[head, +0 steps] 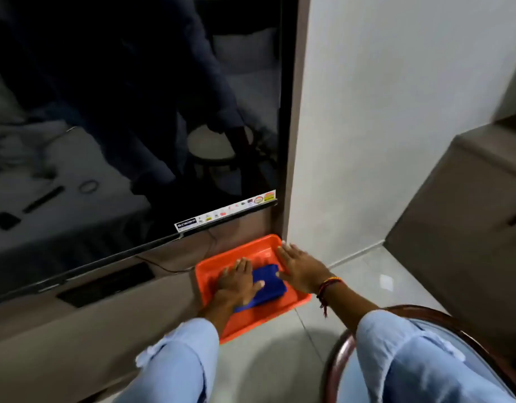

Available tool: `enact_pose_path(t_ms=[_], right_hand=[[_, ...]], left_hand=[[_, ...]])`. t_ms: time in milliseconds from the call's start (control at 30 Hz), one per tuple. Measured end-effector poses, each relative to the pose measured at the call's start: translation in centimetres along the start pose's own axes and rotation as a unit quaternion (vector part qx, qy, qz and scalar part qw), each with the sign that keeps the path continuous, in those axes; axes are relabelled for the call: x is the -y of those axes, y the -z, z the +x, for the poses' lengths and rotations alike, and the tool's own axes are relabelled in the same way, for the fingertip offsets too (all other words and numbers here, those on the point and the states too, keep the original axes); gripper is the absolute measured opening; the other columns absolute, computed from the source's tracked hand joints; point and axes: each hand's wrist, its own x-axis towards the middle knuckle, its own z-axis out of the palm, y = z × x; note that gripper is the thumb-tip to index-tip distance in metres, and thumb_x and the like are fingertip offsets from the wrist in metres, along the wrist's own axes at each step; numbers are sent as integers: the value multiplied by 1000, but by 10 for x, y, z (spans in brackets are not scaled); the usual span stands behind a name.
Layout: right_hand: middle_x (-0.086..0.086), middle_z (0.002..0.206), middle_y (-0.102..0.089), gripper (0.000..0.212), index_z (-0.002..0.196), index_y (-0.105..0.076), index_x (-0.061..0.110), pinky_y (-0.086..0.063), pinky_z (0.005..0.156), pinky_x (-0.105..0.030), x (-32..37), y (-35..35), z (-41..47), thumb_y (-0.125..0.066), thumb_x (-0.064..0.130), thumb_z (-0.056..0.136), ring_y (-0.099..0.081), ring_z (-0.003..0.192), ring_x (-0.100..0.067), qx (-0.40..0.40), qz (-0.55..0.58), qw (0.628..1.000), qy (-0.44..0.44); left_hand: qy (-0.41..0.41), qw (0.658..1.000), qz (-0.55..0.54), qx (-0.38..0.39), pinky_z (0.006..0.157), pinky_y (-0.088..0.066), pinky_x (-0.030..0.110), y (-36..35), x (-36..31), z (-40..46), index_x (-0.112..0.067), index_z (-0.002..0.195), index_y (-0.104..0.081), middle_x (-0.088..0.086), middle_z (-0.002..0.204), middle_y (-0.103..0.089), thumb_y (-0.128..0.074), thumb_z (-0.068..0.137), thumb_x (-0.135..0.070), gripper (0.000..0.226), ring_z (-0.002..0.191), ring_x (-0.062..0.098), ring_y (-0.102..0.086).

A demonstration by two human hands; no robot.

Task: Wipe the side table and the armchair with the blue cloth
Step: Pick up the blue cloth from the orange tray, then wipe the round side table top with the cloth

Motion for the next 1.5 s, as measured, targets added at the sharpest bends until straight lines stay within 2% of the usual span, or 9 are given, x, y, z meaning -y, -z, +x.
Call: enact_pose_path(t_ms=[167, 400, 533, 600, 833, 1100, 1200, 1367, 1500], right_hand=[[-17, 174, -5, 87, 163, -9, 3, -13, 132, -43, 13, -78, 57, -57, 40, 101, -8, 161, -33, 100, -25, 993, 59], [-23, 172, -3, 83, 162, -6, -3, -14, 133, -45, -4, -132, 75, -45, 43, 105, -6, 161, -37, 72, -145, 981, 110], [-13, 138, -69, 49, 133, -69, 8, -60, 101, -33, -8, -129, 75, -46, 29, 95, -67, 128, -26, -37, -241, 955, 170], [-7, 122, -79, 40, 119, -79, 13, -64, 90, -28, -8, -132, 77, -54, 23, 90, -76, 113, -20, -78, -282, 935, 203], [-15, 142, -66, 43, 137, -65, 5, -58, 104, -37, -13, -77, 51, -51, 12, 97, -63, 133, -27, -184, -248, 939, 151], [-21, 152, -55, 47, 146, -52, -2, -53, 110, -43, -140, -22, -121, -45, 4, 100, -54, 141, -33, -229, -258, 938, -32], [-24, 153, -53, 50, 147, -50, -4, -50, 113, -46, -193, -31, -230, -39, 5, 100, -53, 142, -35, -214, -267, 930, -132], [-24, 142, -63, 48, 140, -59, -5, -56, 107, -45, -232, -106, -436, -41, 5, 97, -61, 134, -35, -173, -201, 921, -286], [-22, 127, -73, 41, 131, -67, -4, -64, 93, -44, -210, -206, -583, -66, 4, 90, -72, 117, -37, -160, -59, 898, -406]], left_hand=[[10, 999, 47, 14, 128, -4, 46, -71, 36, 18, -11, 163, -2, 9, 172, 2, -42, 100, -53, 86, 160, 23, -1], [11, 992, 126, -7, 128, -1, 47, -104, 44, 30, -4, 161, 5, 16, 170, 9, -32, 104, -39, 76, 159, 32, 4], [-33, 979, 196, -53, 100, -56, 41, -100, 36, 27, -9, 135, -67, 16, 140, -63, -30, 87, -15, 60, 128, 28, -64], [-33, 972, 220, -73, 88, -62, 39, -101, 38, 28, -11, 122, -76, 13, 126, -73, -34, 84, -15, 57, 115, 25, -72], [-52, 956, 206, -203, 110, -47, 48, -63, 16, 33, 2, 150, -45, 22, 156, -45, -28, 95, -7, 58, 145, 33, -45], [-251, 922, 190, -224, 118, -37, 48, -32, -173, 38, 2, 154, -36, 22, 161, -37, -55, 89, -19, 71, 149, 33, -38], [-353, 885, 201, -226, 118, -39, 46, -53, -276, 13, 0, 150, -45, 18, 157, -45, -43, 91, -13, 60, 145, 30, -45], [-517, 815, 215, -154, 114, -44, 49, -140, -430, -63, -3, 148, -49, 14, 153, -51, -33, 88, -9, 63, 144, 28, -47], [-606, 751, 247, -86, 121, -33, 49, -241, -514, -137, -4, 154, -38, 12, 159, -44, -17, 89, -8, 69, 150, 29, -37]])
